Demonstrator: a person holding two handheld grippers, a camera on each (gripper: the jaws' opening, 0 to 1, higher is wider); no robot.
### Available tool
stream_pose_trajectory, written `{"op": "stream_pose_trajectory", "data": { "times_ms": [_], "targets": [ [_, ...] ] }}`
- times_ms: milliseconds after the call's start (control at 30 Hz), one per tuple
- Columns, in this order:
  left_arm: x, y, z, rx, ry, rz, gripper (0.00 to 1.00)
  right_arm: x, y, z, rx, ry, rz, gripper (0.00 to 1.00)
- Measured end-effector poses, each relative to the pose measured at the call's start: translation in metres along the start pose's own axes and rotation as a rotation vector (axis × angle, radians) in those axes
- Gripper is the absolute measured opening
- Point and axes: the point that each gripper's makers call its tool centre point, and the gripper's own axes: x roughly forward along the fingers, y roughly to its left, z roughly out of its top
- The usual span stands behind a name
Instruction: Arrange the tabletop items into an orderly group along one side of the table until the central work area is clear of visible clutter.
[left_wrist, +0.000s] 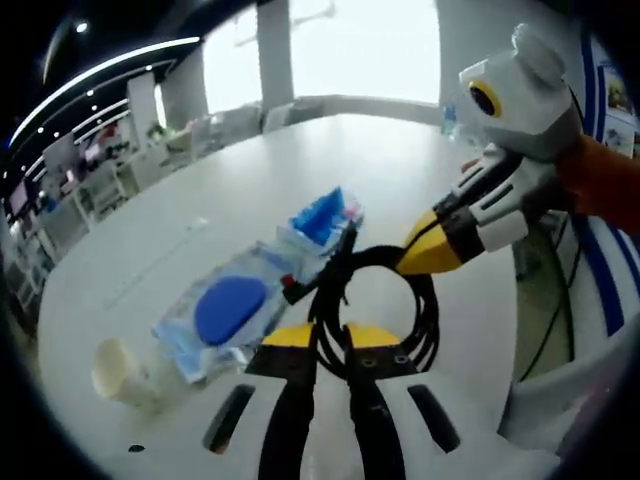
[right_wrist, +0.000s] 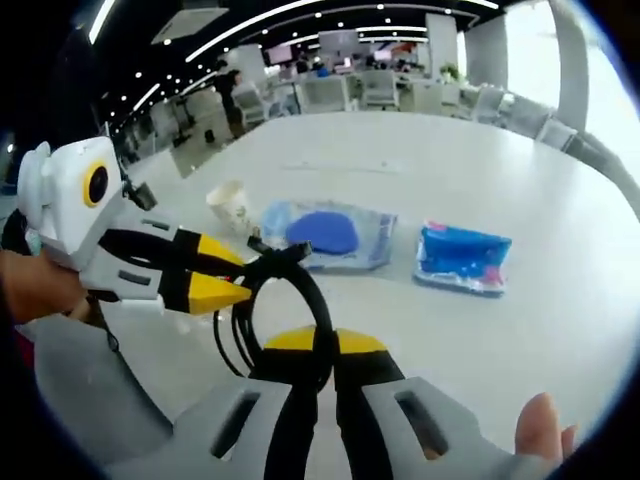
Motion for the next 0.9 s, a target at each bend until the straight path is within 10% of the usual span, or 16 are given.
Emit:
{"op": "stream_pose_trajectory", "data": {
  "times_ms": [900],
  "targets": [
    [0.079,-0.021,-0.006,-0.03,0.093,-0.066,0.08,0.02,-0.064,-0.036,0.087,0.076,-0.023,0.04]
  ]
}}
